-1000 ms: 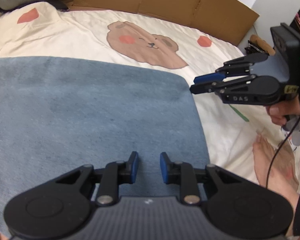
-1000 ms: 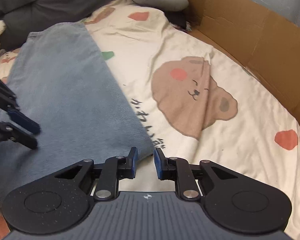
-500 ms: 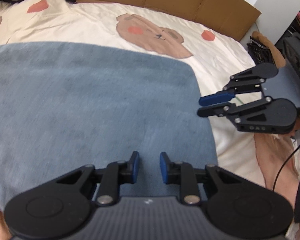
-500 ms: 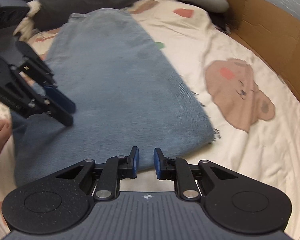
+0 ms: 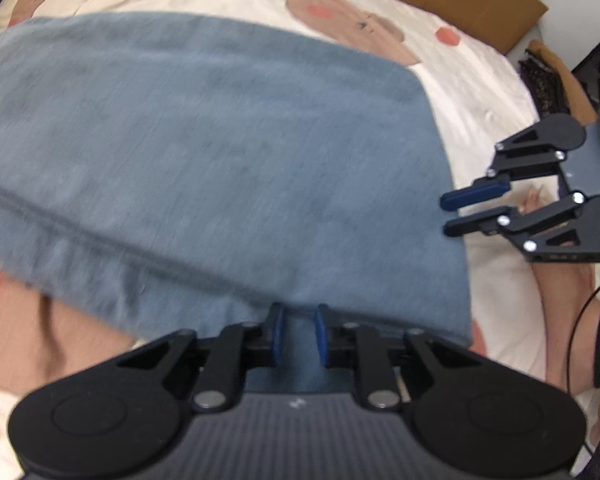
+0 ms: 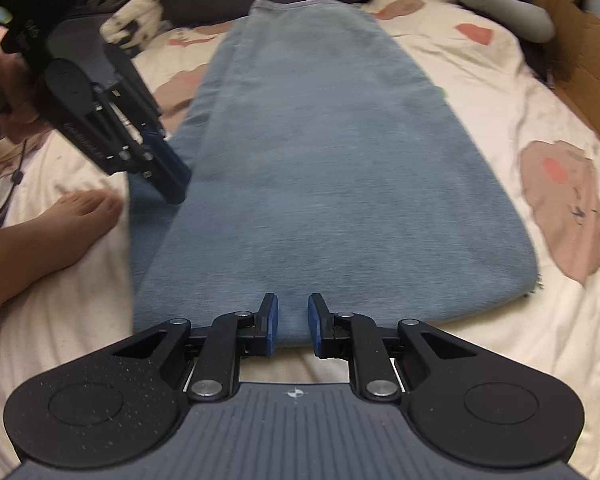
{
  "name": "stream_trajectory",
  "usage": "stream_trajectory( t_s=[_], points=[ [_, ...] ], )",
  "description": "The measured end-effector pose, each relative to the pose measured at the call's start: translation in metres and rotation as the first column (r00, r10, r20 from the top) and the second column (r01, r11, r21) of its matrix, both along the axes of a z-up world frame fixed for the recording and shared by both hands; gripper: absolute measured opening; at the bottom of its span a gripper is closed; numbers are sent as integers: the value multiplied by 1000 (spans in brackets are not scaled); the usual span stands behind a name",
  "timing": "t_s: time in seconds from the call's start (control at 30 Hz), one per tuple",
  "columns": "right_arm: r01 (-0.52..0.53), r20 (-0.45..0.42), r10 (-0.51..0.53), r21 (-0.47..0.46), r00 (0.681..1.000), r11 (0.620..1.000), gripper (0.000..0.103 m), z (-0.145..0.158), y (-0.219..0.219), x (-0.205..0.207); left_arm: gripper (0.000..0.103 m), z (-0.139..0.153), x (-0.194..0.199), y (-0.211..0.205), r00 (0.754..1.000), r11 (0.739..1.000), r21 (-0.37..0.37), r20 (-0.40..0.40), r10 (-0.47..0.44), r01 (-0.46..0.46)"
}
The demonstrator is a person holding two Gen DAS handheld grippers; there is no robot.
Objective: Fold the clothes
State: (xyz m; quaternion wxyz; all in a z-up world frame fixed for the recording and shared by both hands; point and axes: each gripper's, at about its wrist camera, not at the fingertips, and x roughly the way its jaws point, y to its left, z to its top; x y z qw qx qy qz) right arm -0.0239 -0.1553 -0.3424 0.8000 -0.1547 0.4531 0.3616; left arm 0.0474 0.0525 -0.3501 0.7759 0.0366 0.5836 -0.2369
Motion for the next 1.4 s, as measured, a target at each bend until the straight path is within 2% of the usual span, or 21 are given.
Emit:
stream_trajectory(
  t_s=[0.27,0.33,0.43,0.57,0.7,0.8,0.97,1.1,1.13,1.17,1.2,1.27,1.4],
  points=[
    [-121,-67,122,27,990,992,17,-2,24,-18,6,-3,-5,11,1000,1000,4,-23,13,-13],
    [-139,-78,141,27,987,990,12,-4,28,-21,2,-7,-6,11,1000,1000,4,-25,11,-11],
    [-154,-84,155,21,984,988,8,-6,31,-24,3,-15,-7,12,1000,1000,-14,-21,12,-13],
    [-165,-80,165,7,983,986,8,-8,32,-26,2,-12,-4,6,999,1000,7,-32,2,-2],
    [-88,-133,96,65,986,994,11,-1,20,-13,4,2,-1,11,1000,1000,-14,-23,19,-19],
    [36,-150,-21,96,989,995,11,8,-1,0,7,12,2,18,998,998,-35,-16,58,-59],
    [232,-204,-203,130,958,964,12,11,-36,16,13,24,11,24,995,993,-60,2,104,-104],
    [367,-248,-328,135,912,920,15,5,-57,25,14,31,21,23,992,990,-76,29,119,-116],
    [399,-259,-355,138,898,907,27,3,-62,27,16,32,22,24,992,989,-83,36,122,-119],
    [428,-269,-381,145,884,892,45,2,-65,29,16,34,25,24,991,989,-88,46,127,-123],
    [458,-280,-406,152,870,876,48,0,-69,30,16,36,26,23,989,988,-88,61,131,-125],
    [508,-311,-441,183,842,842,49,-3,-75,32,22,38,31,21,988,988,-92,88,129,-121],
    [619,-407,-500,244,764,747,49,-18,-89,38,23,37,39,17,986,989,-84,103,134,-126]
  ],
)
